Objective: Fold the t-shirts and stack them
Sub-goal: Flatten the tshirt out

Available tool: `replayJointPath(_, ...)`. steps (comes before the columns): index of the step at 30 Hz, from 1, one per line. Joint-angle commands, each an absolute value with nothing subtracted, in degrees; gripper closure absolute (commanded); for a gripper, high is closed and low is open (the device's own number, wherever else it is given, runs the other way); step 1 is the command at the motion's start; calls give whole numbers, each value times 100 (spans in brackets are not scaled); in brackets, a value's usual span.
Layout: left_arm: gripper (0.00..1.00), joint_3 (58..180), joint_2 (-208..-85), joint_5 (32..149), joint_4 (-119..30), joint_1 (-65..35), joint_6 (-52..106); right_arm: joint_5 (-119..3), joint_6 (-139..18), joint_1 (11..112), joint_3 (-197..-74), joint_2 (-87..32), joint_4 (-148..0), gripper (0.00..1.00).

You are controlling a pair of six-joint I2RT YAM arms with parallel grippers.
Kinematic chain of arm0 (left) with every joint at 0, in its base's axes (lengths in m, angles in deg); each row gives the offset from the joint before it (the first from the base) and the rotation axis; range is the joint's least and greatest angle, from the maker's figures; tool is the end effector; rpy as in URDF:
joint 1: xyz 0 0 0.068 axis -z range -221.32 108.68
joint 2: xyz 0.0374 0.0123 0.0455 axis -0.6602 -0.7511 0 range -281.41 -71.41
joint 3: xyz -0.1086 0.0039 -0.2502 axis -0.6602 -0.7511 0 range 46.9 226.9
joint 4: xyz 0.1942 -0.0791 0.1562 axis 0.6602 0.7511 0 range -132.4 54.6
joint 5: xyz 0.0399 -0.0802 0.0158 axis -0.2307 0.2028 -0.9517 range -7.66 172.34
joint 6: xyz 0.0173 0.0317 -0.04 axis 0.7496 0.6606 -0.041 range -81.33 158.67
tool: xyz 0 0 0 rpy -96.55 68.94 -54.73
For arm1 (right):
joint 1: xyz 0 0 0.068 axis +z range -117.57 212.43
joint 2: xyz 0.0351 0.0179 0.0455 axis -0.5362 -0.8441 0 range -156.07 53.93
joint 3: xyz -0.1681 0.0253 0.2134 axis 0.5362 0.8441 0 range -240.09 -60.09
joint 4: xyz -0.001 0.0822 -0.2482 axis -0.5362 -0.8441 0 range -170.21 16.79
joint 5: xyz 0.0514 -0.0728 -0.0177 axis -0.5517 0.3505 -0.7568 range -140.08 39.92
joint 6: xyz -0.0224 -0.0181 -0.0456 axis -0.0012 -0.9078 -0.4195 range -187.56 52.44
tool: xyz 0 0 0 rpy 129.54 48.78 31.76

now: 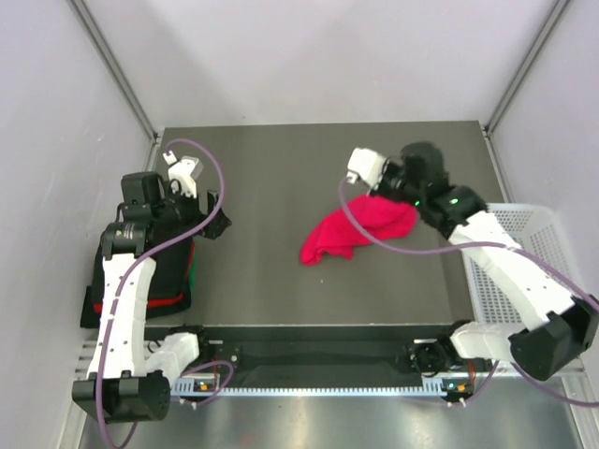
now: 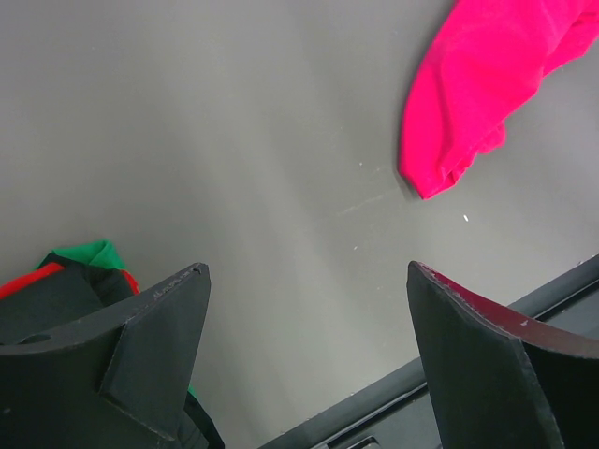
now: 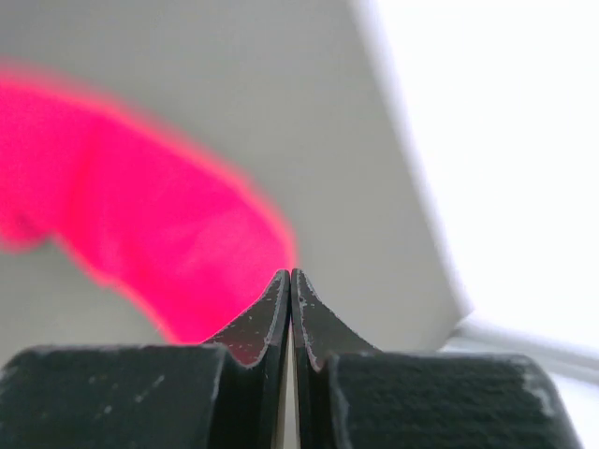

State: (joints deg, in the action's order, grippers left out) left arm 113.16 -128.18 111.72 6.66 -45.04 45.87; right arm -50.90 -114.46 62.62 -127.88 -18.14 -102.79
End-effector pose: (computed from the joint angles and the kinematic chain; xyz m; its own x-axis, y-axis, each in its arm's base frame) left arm 0.1888 -0.0051 0.3669 -0.5905 0.0710 -0.8039 0.3980 0.8922 -0.2135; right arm 0.2404 0.1406 0.3452 0.0456 -0.8181 -0.5732 -0.7023 0.3818 -0.6008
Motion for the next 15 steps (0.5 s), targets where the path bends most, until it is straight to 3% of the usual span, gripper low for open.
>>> replayJointPath(1, 10, 11273, -12731, 11397, 313, -4562, 4517, -5850, -11310, 6249, -14082, -1541, -10871, 100)
replayJointPath(4, 11, 11291, -12801, 11529, 313, -4553, 4491, -6376, -11159, 6205, -14857, -1804, -11266, 100)
replayJointPath(6, 10, 11369, -12923, 11652, 392, -4562, 4526, -6379, -11422, 6248, -14843, -2120, -11564, 87)
replayJointPath(10, 8, 11414, -13117, 11521, 436, -4545, 4561, -5775, -12055, 6266, -13415, -2463, -11575, 72)
replayJointPath(15, 9, 11414, -13320, 11248, 436, -4536, 4579, -5517, -12680, 6073, -12312, -2658, -11488, 69)
